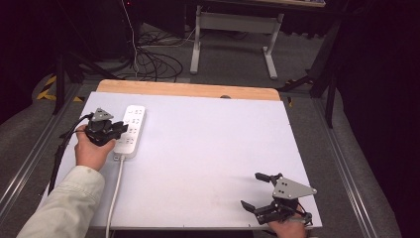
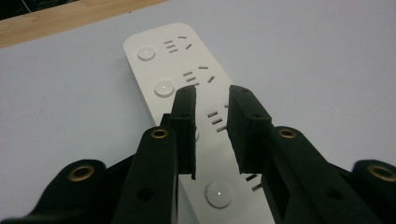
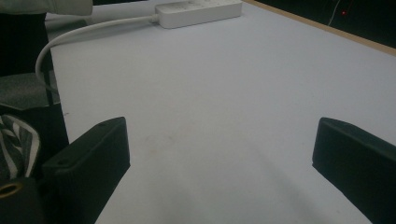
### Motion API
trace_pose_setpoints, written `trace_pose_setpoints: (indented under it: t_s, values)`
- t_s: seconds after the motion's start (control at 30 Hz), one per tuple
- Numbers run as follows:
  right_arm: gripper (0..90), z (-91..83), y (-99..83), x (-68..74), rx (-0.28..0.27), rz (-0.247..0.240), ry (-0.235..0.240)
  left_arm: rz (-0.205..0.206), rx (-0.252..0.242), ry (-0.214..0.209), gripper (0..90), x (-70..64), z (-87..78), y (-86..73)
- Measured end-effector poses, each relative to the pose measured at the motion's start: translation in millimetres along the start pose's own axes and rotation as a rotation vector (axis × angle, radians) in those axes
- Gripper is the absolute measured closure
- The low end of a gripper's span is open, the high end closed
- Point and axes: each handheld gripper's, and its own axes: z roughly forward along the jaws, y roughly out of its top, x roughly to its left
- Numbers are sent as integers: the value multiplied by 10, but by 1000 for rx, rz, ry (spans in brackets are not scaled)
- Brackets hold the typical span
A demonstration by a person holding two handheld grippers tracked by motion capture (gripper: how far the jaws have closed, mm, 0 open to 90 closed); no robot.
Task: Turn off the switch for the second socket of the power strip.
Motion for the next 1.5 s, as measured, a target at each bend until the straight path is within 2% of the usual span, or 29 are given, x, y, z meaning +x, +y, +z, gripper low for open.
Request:
trace_pose_setpoints:
  t_s: [0.3,0.4,0.47,0.6,0.8,0.9,1.07,1.23,1.33,1.5]
  values:
    - [47,-2,-1,-4,4,0,-4,9,-19,-10,690,-57,-104,73]
    - [48,-4,3,1,0,-2,1,-7,-43,-32,586,-94,-177,108]
    - [48,-7,3,6,-4,-1,2,-16,-65,-60,548,-140,-265,127]
    - [47,-12,2,-1,-5,-2,3,-19,-86,-89,486,-174,-351,141]
    - [48,-8,4,1,-1,-3,1,-2,-151,-126,395,-265,-550,157]
    - [48,-9,4,1,-2,-2,1,12,-157,-132,368,-307,-612,154]
    - [48,-6,4,4,-2,-2,3,40,-174,-167,318,-424,-779,131]
    - [48,-11,4,6,-5,-4,2,69,-227,-207,270,-539,-945,77]
    - [48,-12,5,6,-4,-4,2,72,-246,-244,254,-608,-1002,13]
    - [47,-13,6,10,-7,-5,4,91,-265,-273,205,-709,-1062,-127]
